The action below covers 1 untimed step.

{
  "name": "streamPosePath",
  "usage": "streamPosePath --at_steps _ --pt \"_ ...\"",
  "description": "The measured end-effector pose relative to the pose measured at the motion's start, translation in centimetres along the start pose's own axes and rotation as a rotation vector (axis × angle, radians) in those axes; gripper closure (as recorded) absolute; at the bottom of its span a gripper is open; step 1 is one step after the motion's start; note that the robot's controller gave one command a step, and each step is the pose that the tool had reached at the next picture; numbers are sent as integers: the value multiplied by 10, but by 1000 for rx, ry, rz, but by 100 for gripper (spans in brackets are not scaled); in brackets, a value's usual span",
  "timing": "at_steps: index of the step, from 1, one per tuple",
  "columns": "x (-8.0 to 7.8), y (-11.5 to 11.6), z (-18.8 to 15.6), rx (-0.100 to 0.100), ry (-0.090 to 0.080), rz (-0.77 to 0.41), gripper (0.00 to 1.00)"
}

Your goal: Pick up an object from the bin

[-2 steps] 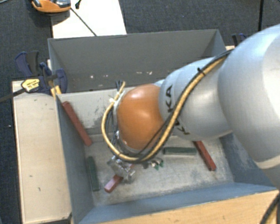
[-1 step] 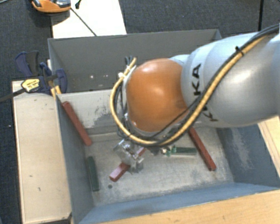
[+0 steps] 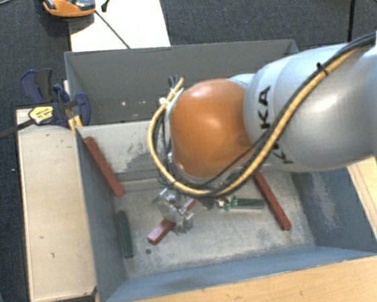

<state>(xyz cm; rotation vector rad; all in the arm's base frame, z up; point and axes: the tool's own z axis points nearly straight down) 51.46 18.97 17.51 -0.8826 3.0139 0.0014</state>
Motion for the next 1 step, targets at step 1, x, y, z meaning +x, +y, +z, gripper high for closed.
streamPosePath --at_steps 1 --pt "-2 15 -45 -1 4 -16 100"
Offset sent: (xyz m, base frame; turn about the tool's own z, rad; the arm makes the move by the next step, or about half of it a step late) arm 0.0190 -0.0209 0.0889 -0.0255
